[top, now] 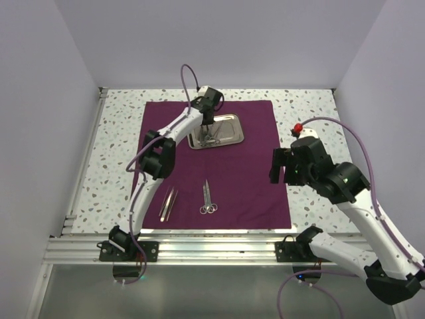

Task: Open and lay out the surgical kit
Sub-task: Pick up the medical item from the container.

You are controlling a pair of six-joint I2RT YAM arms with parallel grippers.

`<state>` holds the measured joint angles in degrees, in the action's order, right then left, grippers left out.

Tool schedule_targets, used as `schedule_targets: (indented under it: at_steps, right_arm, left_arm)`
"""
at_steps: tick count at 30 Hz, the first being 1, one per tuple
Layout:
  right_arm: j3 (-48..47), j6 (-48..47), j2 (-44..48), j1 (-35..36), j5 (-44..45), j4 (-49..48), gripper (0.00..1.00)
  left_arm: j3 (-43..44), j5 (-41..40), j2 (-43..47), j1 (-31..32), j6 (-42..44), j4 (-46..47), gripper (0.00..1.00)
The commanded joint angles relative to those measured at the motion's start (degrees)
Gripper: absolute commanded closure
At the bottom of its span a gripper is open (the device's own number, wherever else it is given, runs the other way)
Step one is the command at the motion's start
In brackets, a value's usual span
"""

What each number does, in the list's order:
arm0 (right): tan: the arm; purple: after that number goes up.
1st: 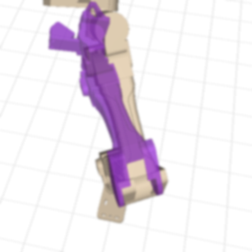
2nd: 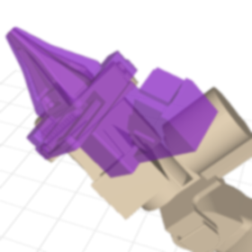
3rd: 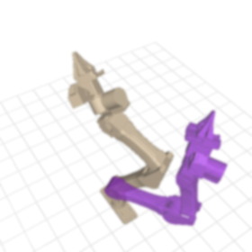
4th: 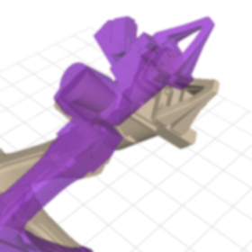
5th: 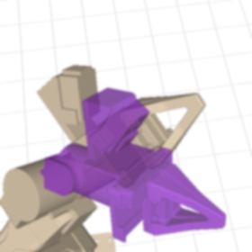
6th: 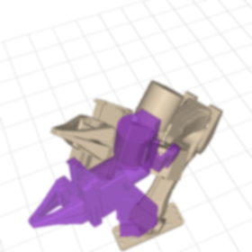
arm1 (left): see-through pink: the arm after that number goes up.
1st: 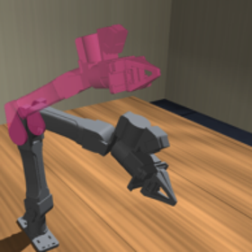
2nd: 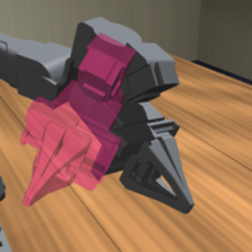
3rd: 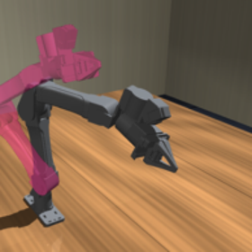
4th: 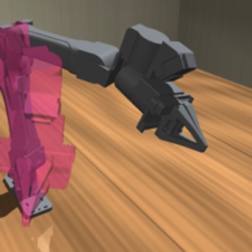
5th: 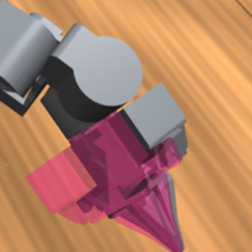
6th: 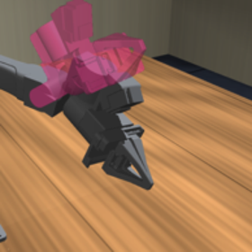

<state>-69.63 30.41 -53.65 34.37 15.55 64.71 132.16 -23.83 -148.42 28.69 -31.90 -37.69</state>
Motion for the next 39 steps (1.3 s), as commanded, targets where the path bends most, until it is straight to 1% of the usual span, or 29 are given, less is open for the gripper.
schedule_targets:
  at_steps: [1,4,6,7,8,12,17,20,21,24,28,29,31,36,39]
  right_arm:
    - [1.77,0.35,3.1,-0.18,0.7,-0.2,0.12]
    - [2.56,1.13,4.6,-0.09,1.41,0.42,0.11]
    - [2.83,1.49,5.04,-0.09,1.59,0.33,0.11]
    - [3.0,2.01,5.31,-0.09,1.76,0.33,0.11]
    - [3.27,2.1,5.31,-0.09,1.76,0.16,0.11]
    - [3.18,2.19,3.82,-0.18,1.15,-1.51,0.11]
    - [1.86,1.4,0.31,-0.09,0.44,-3.79,0.11]
    - [1.33,1.31,-0.67,-0.18,-0.34,-4.94,0.11]
    - [1.33,1.31,-1.1,-0.09,-1.13,-5.29,0.11]
    - [1.51,1.67,-2.16,-0.09,-2.19,-6.52,0.11]
    - [1.25,1.67,-2.95,-0.09,-2.72,-7.49,0.11]
    - [1.16,1.67,-3.13,-0.18,-2.72,-7.66,0.11]
    - [0.63,1.32,-3.57,-0.18,-2.37,-7.67,0.11]
    - [0.02,0.44,-3.74,-0.18,-2.19,-7.4,0.11]
    - [-0.51,0.26,-3.31,-0.18,-0.53,-6.53,0.11]
  left_arm:
    - [0.03,2.91,-6.18,-1.79,-2.29,-9.15,0.73]
    - [0.29,3.44,-7.06,-3.37,-1.59,-9.94,0.78]
    - [0.38,3.45,-7.5,-4.16,-0.1,-10.03,0.83]
    - [0.56,3.53,-7.59,-4.34,0.34,-10.21,0.87]
    - [0.64,3.62,-7.76,-4.69,0.7,-10.56,0.93]
    - [-0.05,6.07,-8.2,-5.22,4.38,-9.95,1.0]
    - [-0.85,8.63,-7.24,-5.31,7.02,-9.24,1.0]
    - [-3.13,11.34,-3.12,-5.4,7.55,-6.7,1.0]
    - [-4.09,12.22,-0.32,-5.48,7.55,-6.0,1.0]
    - [-3.84,15.56,4.44,-5.75,6.94,-4.67,1.0]
    - [-3.22,23.37,8.84,-6.19,5.45,-3.1,1.0]
    - [-3.48,23.57,10.59,-6.1,5.1,-2.83,1.0]
    - [-4.18,26.81,12.36,-6.01,3.61,-2.04,1.0]
    - [-8.48,28.31,18.86,-5.05,-0.61,-1.33,1.0]
    - [-12.96,26.48,22.99,-1.63,-2.81,-1.16,1.0]
